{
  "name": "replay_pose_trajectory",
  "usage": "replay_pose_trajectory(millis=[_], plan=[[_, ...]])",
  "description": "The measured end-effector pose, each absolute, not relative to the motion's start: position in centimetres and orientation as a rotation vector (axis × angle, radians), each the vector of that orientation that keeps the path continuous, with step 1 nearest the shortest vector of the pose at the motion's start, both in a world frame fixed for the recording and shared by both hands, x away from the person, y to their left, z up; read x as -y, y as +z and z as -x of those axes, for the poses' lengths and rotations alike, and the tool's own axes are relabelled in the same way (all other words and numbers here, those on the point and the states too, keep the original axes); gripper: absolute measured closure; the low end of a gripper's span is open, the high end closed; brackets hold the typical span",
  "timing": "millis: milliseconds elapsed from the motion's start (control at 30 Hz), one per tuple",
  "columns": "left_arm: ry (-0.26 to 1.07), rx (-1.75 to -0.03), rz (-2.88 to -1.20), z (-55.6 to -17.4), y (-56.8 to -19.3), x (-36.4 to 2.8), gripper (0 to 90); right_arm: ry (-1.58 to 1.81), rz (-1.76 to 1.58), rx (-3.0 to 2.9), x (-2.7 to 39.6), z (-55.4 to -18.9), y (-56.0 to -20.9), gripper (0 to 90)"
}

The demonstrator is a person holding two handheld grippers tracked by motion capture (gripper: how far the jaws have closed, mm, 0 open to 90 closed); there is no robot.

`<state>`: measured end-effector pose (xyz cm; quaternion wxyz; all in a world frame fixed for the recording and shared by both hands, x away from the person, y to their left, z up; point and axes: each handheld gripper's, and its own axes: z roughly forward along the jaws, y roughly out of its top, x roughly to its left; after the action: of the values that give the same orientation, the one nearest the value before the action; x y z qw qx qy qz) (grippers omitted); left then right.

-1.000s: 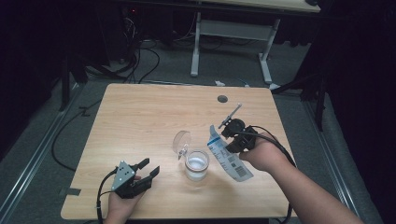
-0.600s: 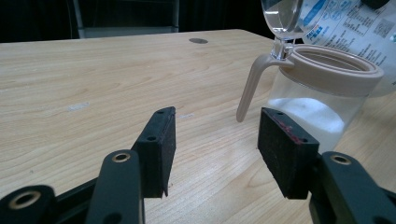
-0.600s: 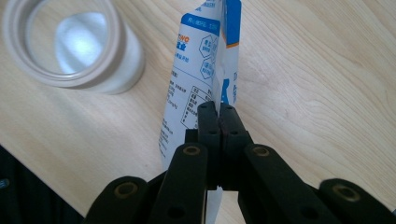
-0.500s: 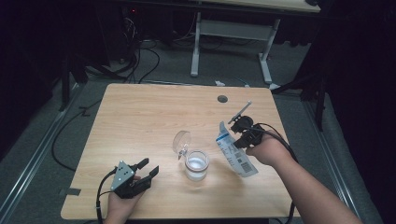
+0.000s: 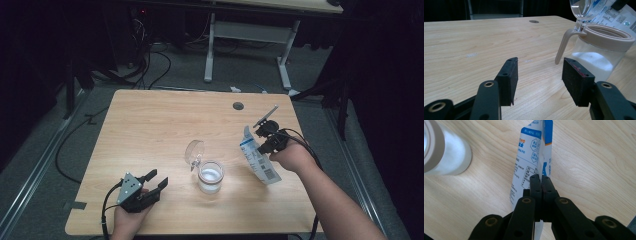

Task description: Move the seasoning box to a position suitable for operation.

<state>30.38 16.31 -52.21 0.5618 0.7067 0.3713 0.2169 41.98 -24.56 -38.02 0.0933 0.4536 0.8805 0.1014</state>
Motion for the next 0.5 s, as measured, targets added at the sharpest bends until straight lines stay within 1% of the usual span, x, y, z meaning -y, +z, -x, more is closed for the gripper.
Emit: replay_pose_trajectory(millis=[300,500], plan=[[0.518,-0.887,-1.656,-30.3,-52.2,-16.8,47.1,0.357,-1.341,-2.551,25.0,-41.8,-37.7,89.9],[0.515,-0.894,-1.648,-30.3,-52.1,-17.1,47.1,0.481,-1.337,-2.486,25.3,-40.8,-37.4,89.9]])
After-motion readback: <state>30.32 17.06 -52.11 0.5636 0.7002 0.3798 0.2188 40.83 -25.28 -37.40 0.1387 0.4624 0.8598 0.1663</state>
